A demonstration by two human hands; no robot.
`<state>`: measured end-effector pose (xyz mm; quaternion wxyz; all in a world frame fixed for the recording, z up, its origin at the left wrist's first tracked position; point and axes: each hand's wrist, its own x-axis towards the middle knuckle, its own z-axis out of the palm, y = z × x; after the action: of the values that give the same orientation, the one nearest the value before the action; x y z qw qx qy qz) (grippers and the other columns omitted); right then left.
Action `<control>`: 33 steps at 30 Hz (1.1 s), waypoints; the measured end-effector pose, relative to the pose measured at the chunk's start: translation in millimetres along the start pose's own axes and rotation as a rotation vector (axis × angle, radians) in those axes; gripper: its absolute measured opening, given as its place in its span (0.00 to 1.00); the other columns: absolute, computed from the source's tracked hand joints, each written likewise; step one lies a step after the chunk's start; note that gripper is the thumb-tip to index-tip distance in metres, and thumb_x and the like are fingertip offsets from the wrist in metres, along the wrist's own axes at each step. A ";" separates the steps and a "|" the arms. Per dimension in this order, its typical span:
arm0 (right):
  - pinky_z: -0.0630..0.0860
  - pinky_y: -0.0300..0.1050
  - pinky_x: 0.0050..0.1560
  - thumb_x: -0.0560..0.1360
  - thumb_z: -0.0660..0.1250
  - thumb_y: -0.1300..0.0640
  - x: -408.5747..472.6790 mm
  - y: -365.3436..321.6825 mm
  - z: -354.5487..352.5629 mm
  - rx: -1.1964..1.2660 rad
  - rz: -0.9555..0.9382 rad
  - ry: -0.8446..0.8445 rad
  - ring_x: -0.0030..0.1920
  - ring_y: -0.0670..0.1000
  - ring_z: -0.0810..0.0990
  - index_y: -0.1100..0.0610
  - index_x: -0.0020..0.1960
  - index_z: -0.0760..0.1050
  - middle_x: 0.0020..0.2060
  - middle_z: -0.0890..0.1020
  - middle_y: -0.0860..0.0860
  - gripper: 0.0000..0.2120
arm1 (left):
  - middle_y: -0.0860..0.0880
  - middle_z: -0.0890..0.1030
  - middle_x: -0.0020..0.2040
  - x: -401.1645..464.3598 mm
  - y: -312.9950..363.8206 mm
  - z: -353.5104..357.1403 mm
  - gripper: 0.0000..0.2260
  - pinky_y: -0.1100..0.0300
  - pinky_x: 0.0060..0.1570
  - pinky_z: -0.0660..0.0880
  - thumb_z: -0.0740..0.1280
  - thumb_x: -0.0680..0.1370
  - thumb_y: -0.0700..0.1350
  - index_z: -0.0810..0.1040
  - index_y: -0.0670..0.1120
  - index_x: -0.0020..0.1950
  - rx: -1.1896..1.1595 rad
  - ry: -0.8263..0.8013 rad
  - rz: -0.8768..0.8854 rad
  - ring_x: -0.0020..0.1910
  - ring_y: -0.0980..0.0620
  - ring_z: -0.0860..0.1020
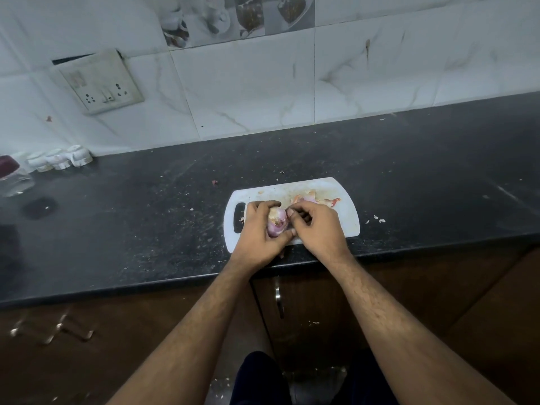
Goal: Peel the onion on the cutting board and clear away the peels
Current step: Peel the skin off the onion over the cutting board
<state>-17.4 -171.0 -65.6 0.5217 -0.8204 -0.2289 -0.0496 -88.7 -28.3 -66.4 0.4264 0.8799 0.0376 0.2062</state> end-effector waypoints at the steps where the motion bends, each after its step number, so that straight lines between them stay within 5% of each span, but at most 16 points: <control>1: 0.71 0.26 0.44 0.80 0.68 0.55 0.1 -0.5 0.0 0.003 -0.004 -0.007 0.43 0.36 0.81 0.50 0.53 0.84 0.41 0.85 0.40 0.06 | 0.46 0.71 0.61 -0.5 1.1 -0.2 0.23 0.73 0.46 0.76 0.74 0.77 0.42 0.71 0.44 0.70 -0.012 -0.010 -0.012 0.51 0.65 0.77; 7: 0.72 0.28 0.49 0.81 0.66 0.52 1.7 -1.9 -2.6 0.020 -0.034 -0.083 0.50 0.38 0.80 0.49 0.58 0.84 0.49 0.85 0.41 0.09 | 0.46 0.73 0.58 -2.0 5.7 -3.1 0.17 0.53 0.31 0.82 0.68 0.81 0.35 0.65 0.47 0.65 -0.141 -0.061 -0.080 0.36 0.54 0.82; 11: 0.71 0.26 0.48 0.81 0.68 0.54 0.2 -1.2 -2.9 0.046 -0.032 -0.033 0.49 0.37 0.81 0.50 0.55 0.85 0.46 0.85 0.39 0.08 | 0.49 0.73 0.56 -2.5 8.1 -2.1 0.19 0.62 0.30 0.81 0.68 0.79 0.29 0.66 0.43 0.64 -0.161 -0.045 -0.096 0.40 0.64 0.81; 14: 0.72 0.26 0.49 0.80 0.70 0.54 -1.7 -0.9 -3.2 0.041 -0.024 -0.007 0.49 0.37 0.81 0.50 0.55 0.85 0.44 0.85 0.38 0.07 | 0.47 0.75 0.59 -1.8 6.1 -4.1 0.20 0.58 0.30 0.82 0.70 0.77 0.29 0.68 0.46 0.62 -0.182 -0.033 -0.085 0.43 0.57 0.82; 17: 0.75 0.30 0.51 0.79 0.70 0.54 -4.3 -2.9 -2.9 0.003 -0.073 0.016 0.49 0.40 0.82 0.51 0.56 0.85 0.47 0.86 0.41 0.08 | 0.48 0.76 0.60 -2.6 7.2 -4.2 0.20 0.68 0.35 0.80 0.72 0.76 0.29 0.70 0.44 0.61 -0.175 -0.010 -0.071 0.49 0.63 0.81; 23: 0.77 0.41 0.57 0.79 0.71 0.58 -9.1 -3.9 -3.2 -0.035 -0.180 0.060 0.55 0.46 0.81 0.52 0.58 0.85 0.49 0.85 0.45 0.09 | 0.48 0.74 0.62 -4.1 8.5 -2.1 0.21 0.73 0.39 0.78 0.74 0.73 0.26 0.70 0.41 0.58 -0.182 0.031 -0.043 0.50 0.69 0.80; 30: 0.78 0.38 0.51 0.78 0.72 0.60 -13.7 -5.2 -2.3 -0.030 -0.235 0.073 0.48 0.45 0.82 0.54 0.58 0.85 0.47 0.86 0.47 0.10 | 0.53 0.75 0.58 -2.3 1.8 -2.1 0.22 0.61 0.48 0.81 0.73 0.72 0.28 0.71 0.49 0.57 -0.083 0.052 0.027 0.54 0.58 0.78; 33: 0.76 0.33 0.51 0.78 0.72 0.59 -11.8 -7.0 -4.1 -0.015 -0.203 0.043 0.51 0.45 0.82 0.53 0.58 0.85 0.48 0.87 0.48 0.10 | 0.49 0.75 0.59 -1.8 3.9 -2.0 0.20 0.70 0.40 0.79 0.71 0.74 0.25 0.70 0.44 0.57 -0.105 0.039 0.012 0.51 0.66 0.79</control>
<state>-30.3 -176.0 -61.8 0.5126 -0.7956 -0.2992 -0.1214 -91.5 -29.7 -62.9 0.4698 0.8525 0.0299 0.2273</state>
